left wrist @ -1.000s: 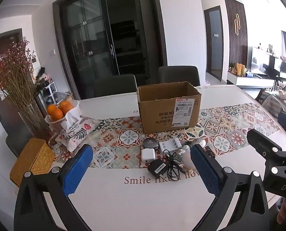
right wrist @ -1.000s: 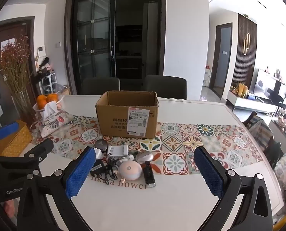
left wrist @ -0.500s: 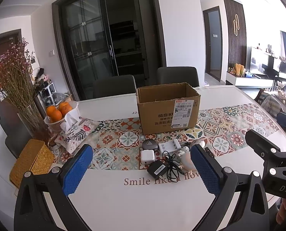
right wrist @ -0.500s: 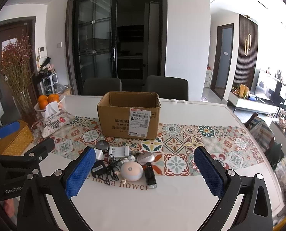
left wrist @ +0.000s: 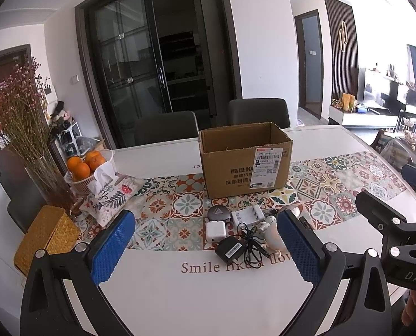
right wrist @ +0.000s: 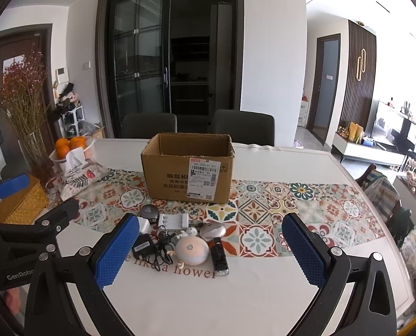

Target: Organize rigid objects

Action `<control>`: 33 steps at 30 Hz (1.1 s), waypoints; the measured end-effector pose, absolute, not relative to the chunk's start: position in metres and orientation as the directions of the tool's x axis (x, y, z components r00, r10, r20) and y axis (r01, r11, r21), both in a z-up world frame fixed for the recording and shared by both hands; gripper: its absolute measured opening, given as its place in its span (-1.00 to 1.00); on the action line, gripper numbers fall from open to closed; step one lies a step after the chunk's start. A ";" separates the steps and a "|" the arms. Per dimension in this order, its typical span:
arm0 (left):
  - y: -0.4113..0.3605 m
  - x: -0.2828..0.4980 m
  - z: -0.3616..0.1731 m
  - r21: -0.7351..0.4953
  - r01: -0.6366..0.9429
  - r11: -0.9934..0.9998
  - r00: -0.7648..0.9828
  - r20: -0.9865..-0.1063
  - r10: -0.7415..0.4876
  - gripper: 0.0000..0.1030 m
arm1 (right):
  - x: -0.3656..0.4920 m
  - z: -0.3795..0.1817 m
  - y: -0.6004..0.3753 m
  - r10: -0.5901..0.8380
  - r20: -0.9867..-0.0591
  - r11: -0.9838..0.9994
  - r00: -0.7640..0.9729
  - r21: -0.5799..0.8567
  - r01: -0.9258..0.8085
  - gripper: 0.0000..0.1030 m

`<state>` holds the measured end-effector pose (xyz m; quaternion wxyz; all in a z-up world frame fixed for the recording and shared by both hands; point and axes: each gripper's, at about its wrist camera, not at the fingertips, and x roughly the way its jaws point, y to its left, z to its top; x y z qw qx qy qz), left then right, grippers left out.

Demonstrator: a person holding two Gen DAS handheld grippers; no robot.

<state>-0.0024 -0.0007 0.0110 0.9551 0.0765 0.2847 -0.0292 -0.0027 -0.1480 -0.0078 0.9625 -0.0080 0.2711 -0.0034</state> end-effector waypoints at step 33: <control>0.000 0.001 0.013 0.131 0.106 0.986 0.834 -0.551 -0.017 1.00 | 0.003 -0.009 -0.148 -0.015 -0.525 1.000 0.851 -0.022 0.004 0.99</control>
